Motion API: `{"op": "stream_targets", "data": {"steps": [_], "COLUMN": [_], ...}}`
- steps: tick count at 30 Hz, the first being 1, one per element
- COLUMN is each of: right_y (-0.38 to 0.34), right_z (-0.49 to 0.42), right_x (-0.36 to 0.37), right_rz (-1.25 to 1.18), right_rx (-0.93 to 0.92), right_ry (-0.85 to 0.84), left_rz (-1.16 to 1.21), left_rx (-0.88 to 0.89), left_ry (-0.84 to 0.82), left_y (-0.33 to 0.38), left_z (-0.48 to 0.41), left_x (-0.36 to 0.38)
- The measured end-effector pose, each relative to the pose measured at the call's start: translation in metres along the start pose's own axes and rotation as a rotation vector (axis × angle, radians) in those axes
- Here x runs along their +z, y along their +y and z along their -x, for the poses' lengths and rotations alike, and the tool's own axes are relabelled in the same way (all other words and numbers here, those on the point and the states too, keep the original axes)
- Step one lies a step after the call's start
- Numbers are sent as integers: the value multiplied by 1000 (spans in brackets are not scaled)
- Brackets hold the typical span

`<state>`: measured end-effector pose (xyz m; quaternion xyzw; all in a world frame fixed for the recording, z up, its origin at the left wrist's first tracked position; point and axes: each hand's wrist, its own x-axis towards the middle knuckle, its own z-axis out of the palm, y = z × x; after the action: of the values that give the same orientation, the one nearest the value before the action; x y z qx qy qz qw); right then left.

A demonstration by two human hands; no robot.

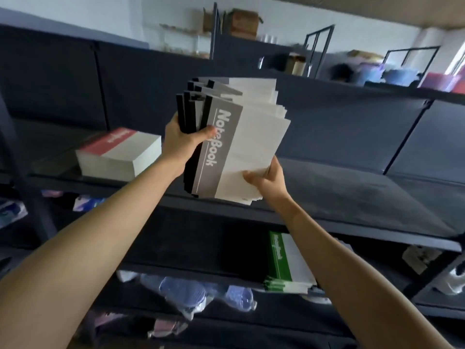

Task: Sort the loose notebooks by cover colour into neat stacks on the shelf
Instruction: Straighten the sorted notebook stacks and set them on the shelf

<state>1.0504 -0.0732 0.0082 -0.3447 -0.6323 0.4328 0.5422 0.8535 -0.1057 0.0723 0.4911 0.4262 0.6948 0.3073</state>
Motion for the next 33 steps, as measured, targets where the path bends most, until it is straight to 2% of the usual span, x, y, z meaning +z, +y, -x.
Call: {"op": "stream_targets", "data": {"steps": [4,10,14,18,22,25,29,33], "right_y": [11,54,77,57,38,26,-6,-19], "right_z": [-37,-76,-71,-87,-96,-99,-110,-114], "right_x": [10,21,27,29,44,49,51,68], "right_rz": [-5,98,40,-131,-112,-119,-77,74], "right_rx": [-18,52,78,50,98,136,48,-16], "right_ry": [-8,-10,15,-34,-19,-32,175,371], "left_rz": [5,15,-16,34,84,57,151,-17], "left_rx": [13,-78,-95,-69,-37,-107,-202,-174], "left_ry": [-47,-82,-205,-294,-305,-358,-275,-184], "left_y": [-8,-55,-83,-84,-73,-64,-54,-54], "left_z": [-38,-77,-82,-92,-98,-108,-117,-117], "left_x": [-2,-18,-24,-27,-16,-15,-12,-1]}}
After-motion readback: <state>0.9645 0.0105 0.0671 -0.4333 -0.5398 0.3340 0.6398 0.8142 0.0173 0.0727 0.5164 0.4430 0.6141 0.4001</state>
